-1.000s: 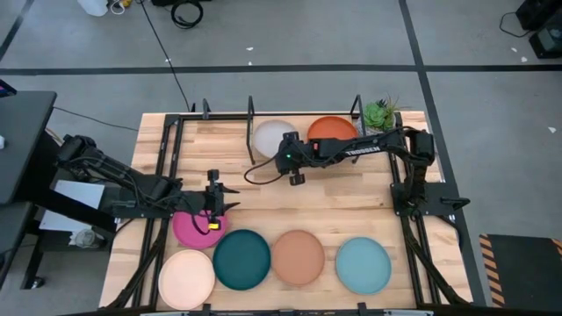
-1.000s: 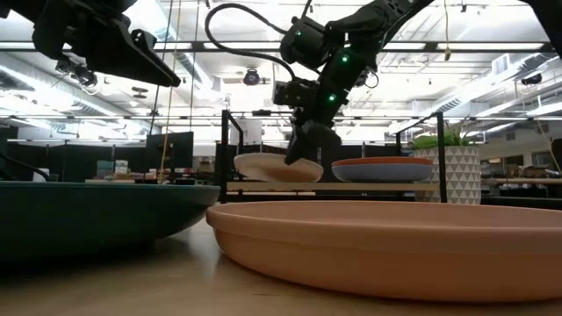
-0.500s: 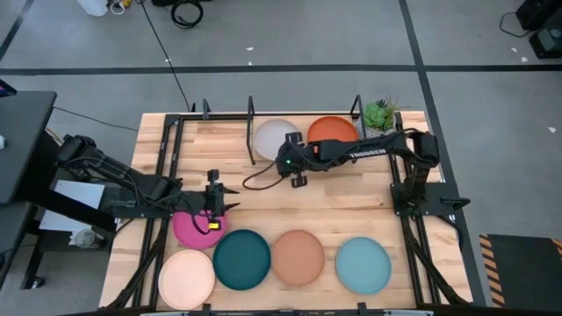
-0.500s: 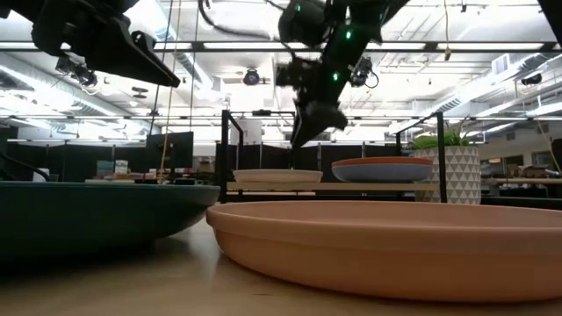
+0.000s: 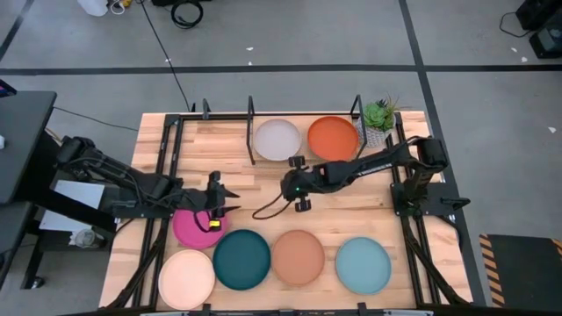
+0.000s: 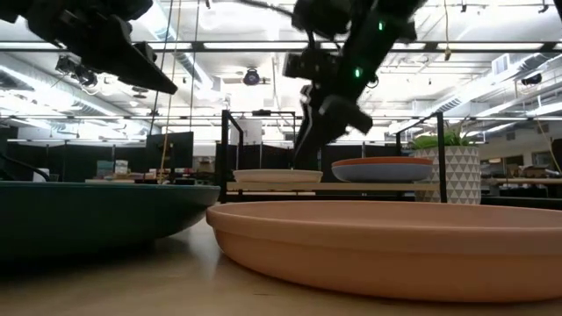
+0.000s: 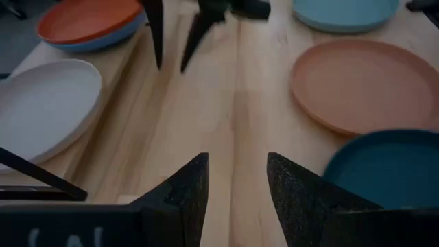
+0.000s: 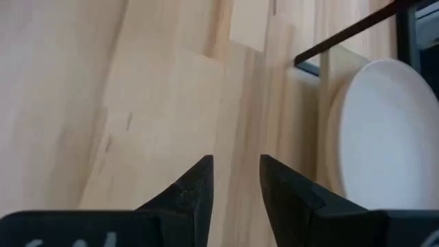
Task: Place and stack plates onto a shelf
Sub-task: Adjust the plates on the shelf
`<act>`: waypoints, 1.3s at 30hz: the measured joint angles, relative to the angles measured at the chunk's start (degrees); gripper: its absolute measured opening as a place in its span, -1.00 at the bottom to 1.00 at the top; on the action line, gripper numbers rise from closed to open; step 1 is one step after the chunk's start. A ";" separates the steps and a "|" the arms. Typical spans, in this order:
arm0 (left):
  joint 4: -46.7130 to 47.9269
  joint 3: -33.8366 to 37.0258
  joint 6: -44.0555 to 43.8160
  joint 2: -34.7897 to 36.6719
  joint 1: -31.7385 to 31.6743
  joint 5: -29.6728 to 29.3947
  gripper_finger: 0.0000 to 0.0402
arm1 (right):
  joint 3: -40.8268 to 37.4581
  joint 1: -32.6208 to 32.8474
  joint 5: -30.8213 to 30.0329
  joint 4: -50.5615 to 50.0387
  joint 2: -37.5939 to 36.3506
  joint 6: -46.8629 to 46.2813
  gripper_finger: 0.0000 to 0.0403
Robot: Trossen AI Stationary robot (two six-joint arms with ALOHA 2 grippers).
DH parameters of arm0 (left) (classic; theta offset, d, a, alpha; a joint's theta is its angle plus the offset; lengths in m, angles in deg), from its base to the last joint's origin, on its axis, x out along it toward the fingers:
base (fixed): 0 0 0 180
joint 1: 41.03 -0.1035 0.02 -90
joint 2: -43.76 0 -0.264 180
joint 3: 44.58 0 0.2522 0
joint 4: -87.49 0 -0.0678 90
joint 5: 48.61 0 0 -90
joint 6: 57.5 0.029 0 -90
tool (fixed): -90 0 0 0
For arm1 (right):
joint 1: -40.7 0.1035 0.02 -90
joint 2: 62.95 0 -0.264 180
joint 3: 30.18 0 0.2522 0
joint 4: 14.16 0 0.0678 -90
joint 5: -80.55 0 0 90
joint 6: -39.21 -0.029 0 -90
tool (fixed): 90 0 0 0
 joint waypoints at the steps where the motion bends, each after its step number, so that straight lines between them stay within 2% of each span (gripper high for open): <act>1: -0.40 0.00 0.04 0.00 -0.46 -0.04 -0.23 | -1.05 -0.65 0.43 1.63 0.02 0.30 -0.38; 4: -0.66 0.00 0.06 0.00 -1.90 -0.08 -0.23 | -2.24 -3.21 2.27 4.76 0.02 -0.46 -0.38; 10: -0.67 0.02 0.29 -0.02 -5.11 -0.09 -0.23 | -1.93 -9.30 10.91 6.58 0.03 -4.71 -0.39; 16: -0.68 0.02 1.59 -0.05 -6.82 -0.09 -0.23 | -1.24 -11.14 13.63 9.88 2.99 -4.02 -0.39; 22: -0.38 0.07 1.67 -0.07 -6.68 0.02 -0.23 | 0.66 -11.37 10.02 8.65 5.54 -3.05 -0.39; 32: 1.10 0.09 1.46 -0.07 -5.81 0.50 -0.23 | 1.34 -14.99 12.86 8.33 5.53 -2.65 -0.39; 39: 1.67 0.09 1.43 -0.07 -5.51 0.55 -0.23 | 1.36 -14.71 12.24 6.86 4.88 -3.31 -0.39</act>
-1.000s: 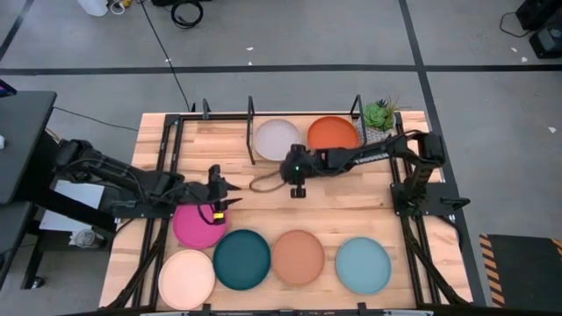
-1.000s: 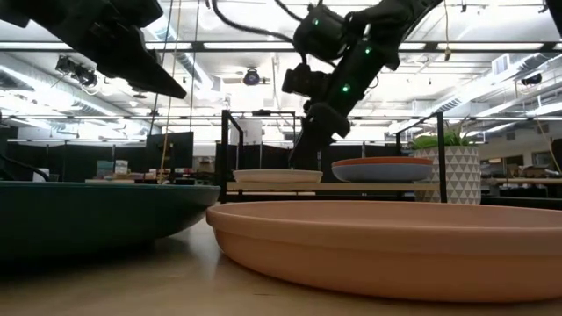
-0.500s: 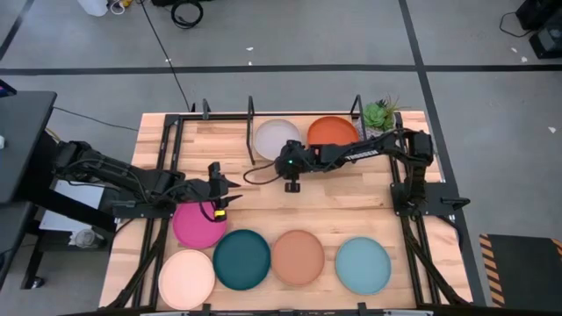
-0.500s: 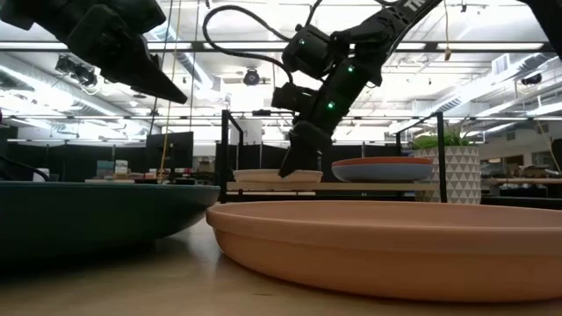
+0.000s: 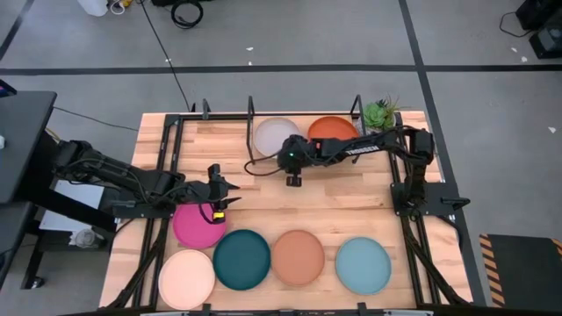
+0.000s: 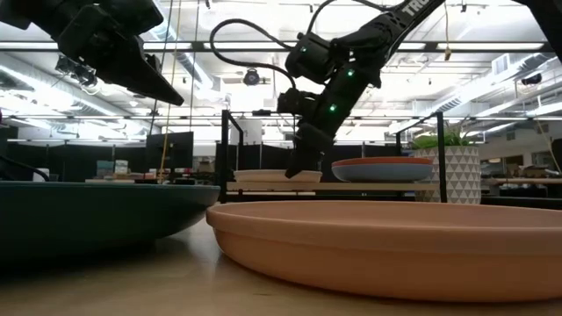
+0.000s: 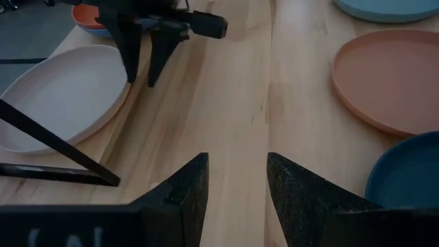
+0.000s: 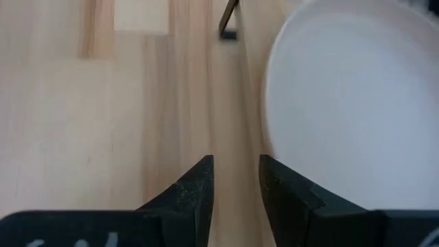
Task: Place and stack plates onto a shelf
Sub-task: Adjust the plates on the shelf
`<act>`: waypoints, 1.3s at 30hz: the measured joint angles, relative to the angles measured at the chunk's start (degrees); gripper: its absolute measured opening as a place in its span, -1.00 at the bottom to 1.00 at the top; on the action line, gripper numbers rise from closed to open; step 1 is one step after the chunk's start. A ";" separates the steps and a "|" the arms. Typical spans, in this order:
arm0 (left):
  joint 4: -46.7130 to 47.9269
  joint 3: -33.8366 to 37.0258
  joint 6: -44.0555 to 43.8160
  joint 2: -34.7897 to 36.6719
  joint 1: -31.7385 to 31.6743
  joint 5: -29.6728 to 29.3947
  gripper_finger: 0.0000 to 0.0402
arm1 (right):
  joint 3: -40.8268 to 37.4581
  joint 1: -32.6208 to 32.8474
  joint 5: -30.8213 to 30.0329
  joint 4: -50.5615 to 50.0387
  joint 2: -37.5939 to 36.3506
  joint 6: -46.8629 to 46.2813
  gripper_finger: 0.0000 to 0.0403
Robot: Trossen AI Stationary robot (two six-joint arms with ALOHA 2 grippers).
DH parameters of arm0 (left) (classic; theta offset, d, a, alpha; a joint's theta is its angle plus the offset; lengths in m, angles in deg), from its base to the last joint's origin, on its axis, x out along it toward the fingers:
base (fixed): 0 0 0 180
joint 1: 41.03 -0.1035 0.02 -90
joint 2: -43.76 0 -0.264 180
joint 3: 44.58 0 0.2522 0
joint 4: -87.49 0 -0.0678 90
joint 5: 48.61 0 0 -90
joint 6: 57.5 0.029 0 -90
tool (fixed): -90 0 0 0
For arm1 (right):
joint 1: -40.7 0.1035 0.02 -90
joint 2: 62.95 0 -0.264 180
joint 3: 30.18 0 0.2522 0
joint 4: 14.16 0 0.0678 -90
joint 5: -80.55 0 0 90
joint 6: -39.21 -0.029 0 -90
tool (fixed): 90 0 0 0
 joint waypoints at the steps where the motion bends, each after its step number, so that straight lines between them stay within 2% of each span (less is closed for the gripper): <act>1: 0.20 0.00 -0.15 0.00 0.08 0.01 -0.23 | 0.00 0.34 0.03 -1.49 -0.23 -0.65 -0.39; 5: 1.02 0.00 -1.49 0.04 0.66 0.71 -0.23 | 0.04 2.90 -0.18 -11.28 -1.00 -6.05 -0.39; 8: 1.49 0.00 -1.73 0.04 1.52 1.03 -0.23 | 0.02 5.11 -3.46 -19.50 -1.10 -9.71 -0.39; 17: 1.51 0.00 -2.06 0.04 2.11 1.07 -0.23 | -0.12 8.75 -9.21 -32.48 -1.18 -16.36 -0.39; 25: 1.52 0.00 -2.89 0.04 2.11 1.05 -0.23 | -4.11 7.20 -10.88 -33.47 -4.72 -16.84 -0.39; 39: 1.43 0.00 -2.91 0.04 2.11 1.03 -0.23 | -14.59 1.18 -8.70 -26.94 -15.77 -13.35 -0.39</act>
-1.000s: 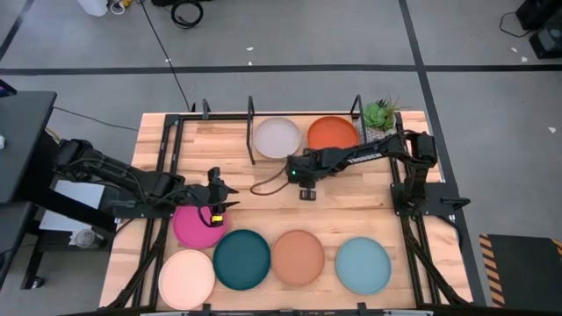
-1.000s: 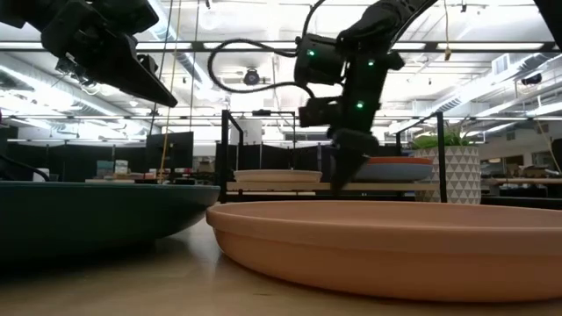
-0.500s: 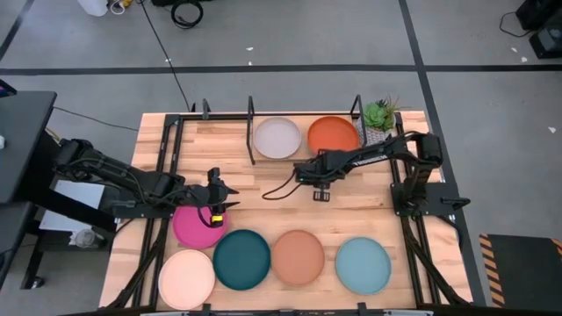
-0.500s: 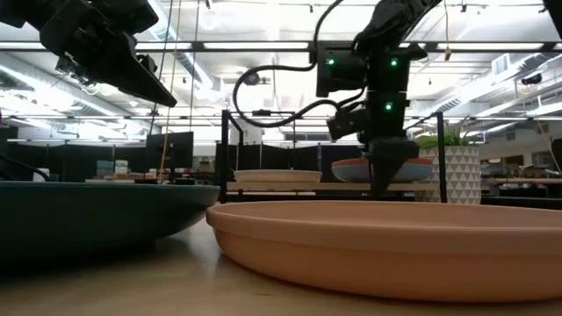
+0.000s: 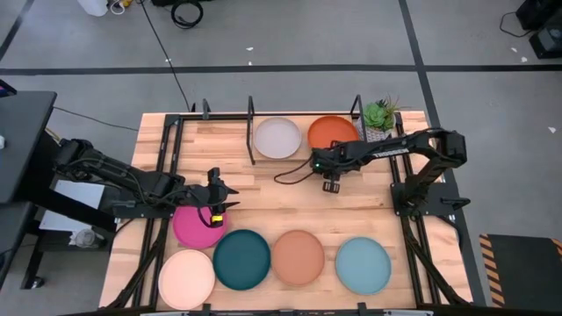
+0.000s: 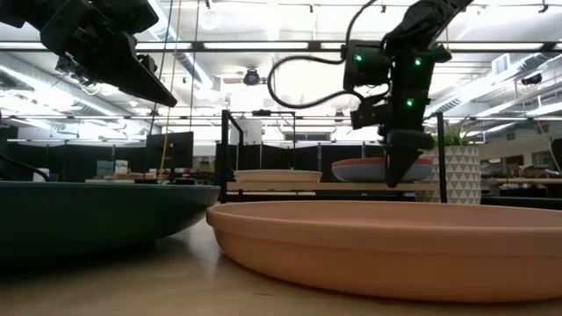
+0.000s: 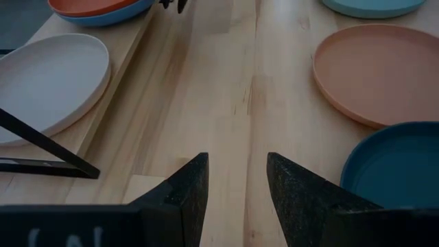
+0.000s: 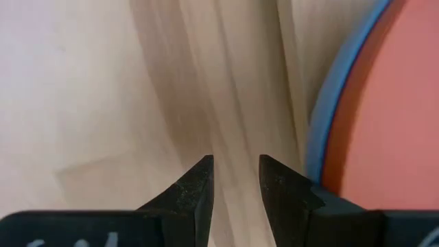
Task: Place and stack plates onto a shelf
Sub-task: Adjust the plates on the shelf, then stack the pink plate on top of the orange plate on the shelf
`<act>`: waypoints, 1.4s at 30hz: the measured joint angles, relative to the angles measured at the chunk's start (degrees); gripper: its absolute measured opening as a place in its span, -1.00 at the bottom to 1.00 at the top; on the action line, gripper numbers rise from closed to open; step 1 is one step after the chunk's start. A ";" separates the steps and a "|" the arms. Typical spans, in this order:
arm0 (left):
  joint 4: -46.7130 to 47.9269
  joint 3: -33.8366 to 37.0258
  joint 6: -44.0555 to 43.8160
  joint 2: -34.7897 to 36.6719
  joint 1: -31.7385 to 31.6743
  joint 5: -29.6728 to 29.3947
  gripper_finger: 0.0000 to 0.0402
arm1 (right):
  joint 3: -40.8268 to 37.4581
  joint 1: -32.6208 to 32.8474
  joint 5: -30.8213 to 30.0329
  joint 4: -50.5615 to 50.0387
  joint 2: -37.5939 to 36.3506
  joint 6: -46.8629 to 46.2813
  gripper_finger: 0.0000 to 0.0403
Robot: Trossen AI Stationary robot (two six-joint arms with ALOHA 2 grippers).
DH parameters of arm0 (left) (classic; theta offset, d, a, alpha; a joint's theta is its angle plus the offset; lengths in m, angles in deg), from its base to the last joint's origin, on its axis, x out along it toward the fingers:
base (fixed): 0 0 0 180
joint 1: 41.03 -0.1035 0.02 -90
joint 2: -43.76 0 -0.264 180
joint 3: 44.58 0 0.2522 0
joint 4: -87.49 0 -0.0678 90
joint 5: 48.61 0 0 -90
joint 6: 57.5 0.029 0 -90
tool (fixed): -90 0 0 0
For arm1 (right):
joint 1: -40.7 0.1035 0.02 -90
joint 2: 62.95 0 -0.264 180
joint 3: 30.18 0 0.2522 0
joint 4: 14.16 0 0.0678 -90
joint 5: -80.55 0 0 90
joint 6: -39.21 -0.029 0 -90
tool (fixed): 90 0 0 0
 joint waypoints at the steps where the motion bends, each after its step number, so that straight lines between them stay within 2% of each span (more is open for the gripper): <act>1: 0.00 0.00 0.00 0.00 0.00 0.00 -0.23 | -0.61 -0.50 -0.02 0.11 -0.26 0.14 -0.39; 14: 0.00 0.00 -0.02 0.00 0.00 -0.09 -0.23 | -2.91 -4.31 1.04 0.16 -2.38 3.81 -0.39; 18: 0.00 -0.02 -0.02 0.00 0.00 -0.08 -0.23 | -2.78 -3.94 3.21 -0.15 -2.62 2.57 -0.39; 24: 0.03 -0.02 -0.07 -0.02 0.00 -0.04 -0.23 | -0.51 2.34 12.10 -4.35 -2.62 -5.74 -0.39; 28: -0.07 -0.02 -0.36 -0.02 0.00 0.01 -0.23 | 1.19 9.11 12.86 -2.93 -2.62 -9.70 -0.39; 30: -0.21 -0.02 -2.10 -0.06 0.00 1.79 -0.23 | 1.84 12.55 11.43 -3.17 -2.62 -10.91 -0.39; 33: -3.20 -0.09 -4.54 -2.67 0.26 8.65 -0.23 | 2.36 17.48 7.28 -3.01 -2.62 -11.87 -0.39; 37: -3.85 -1.74 -7.84 -8.09 1.99 12.86 -0.23 | 2.37 22.13 -0.91 -2.06 -2.62 -15.18 -0.39; 42: 5.93 -9.31 -12.80 -15.11 3.83 14.41 -0.23 | 1.75 25.63 -14.99 -2.04 -2.62 -20.79 -0.39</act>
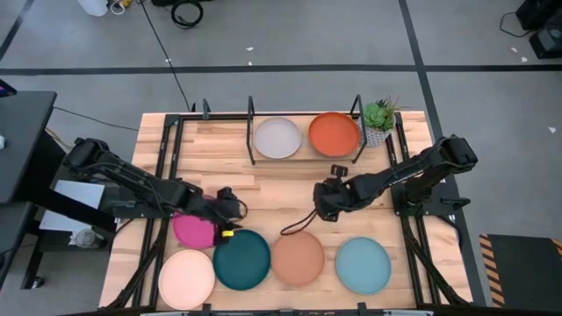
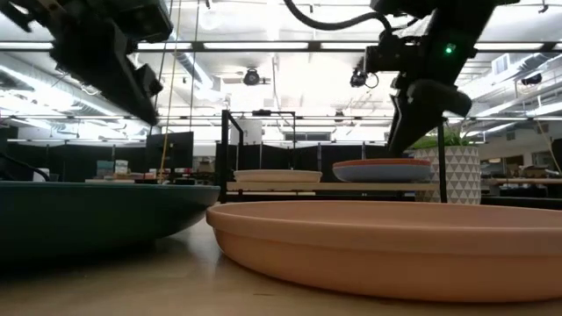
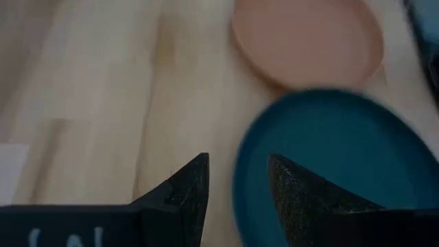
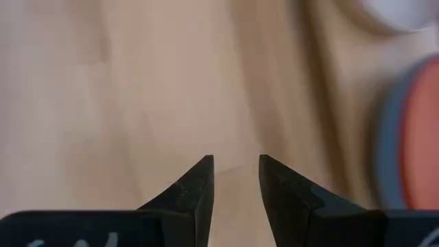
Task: Place and stack plates onto a shelf
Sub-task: Stack the pink plate on top of the orange plate on the shelf
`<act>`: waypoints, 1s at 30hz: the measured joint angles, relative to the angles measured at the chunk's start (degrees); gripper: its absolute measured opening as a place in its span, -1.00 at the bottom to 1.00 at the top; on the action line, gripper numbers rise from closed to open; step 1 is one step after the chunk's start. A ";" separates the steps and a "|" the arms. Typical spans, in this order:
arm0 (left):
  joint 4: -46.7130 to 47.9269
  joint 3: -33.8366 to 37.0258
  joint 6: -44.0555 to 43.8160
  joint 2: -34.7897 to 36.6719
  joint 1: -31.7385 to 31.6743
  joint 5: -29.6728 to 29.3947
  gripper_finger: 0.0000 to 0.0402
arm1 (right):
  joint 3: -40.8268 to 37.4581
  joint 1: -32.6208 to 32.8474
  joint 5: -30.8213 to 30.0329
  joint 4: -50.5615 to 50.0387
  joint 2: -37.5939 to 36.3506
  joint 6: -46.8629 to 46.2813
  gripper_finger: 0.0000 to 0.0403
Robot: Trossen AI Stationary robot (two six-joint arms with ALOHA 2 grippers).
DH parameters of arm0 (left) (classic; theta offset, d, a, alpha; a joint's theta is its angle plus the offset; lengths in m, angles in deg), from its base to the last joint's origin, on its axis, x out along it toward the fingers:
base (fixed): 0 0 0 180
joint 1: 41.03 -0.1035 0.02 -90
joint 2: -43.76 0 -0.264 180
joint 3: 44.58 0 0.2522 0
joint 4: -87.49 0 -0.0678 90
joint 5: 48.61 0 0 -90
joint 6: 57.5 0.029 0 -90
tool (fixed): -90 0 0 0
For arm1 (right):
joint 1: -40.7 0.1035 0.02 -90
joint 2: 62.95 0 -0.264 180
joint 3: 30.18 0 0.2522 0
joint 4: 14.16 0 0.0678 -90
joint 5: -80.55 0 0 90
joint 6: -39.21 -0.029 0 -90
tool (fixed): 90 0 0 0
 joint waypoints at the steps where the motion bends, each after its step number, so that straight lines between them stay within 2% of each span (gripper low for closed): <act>1: 3.28 -1.65 -1.32 -1.34 0.14 0.16 -0.23 | -0.41 0.47 -2.26 0.29 0.00 -0.70 -0.39; 4: 10.82 -5.21 -6.87 -4.71 -0.15 0.17 -0.23 | -2.19 1.31 -8.02 2.52 0.00 -1.90 -0.39; 7: 13.49 -5.97 -14.59 -7.00 -1.68 -0.03 -0.23 | -5.07 1.40 -13.38 7.81 0.02 -1.14 -0.39; 11: 14.64 -5.97 -25.05 -9.82 -3.94 0.08 -0.23 | -9.99 0.77 -18.51 19.75 0.04 4.87 -0.39; 16: 16.98 -5.95 -32.46 -12.30 -6.24 4.26 -0.23 | -15.83 -1.02 -18.78 36.03 0.04 13.72 -0.39; 22: 18.89 -8.40 -36.90 -12.66 -7.29 5.48 -0.23 | -20.83 -3.34 -18.54 50.14 0.04 20.84 -0.39; 27: 26.88 -13.79 -41.39 -13.04 -6.06 5.00 -0.23 | -25.59 -5.32 -16.12 60.92 0.04 24.20 -0.39; 30: 32.82 -14.40 -45.80 -13.60 -5.21 4.91 -0.23 | -27.56 -6.38 -14.97 66.66 0.04 29.49 -0.39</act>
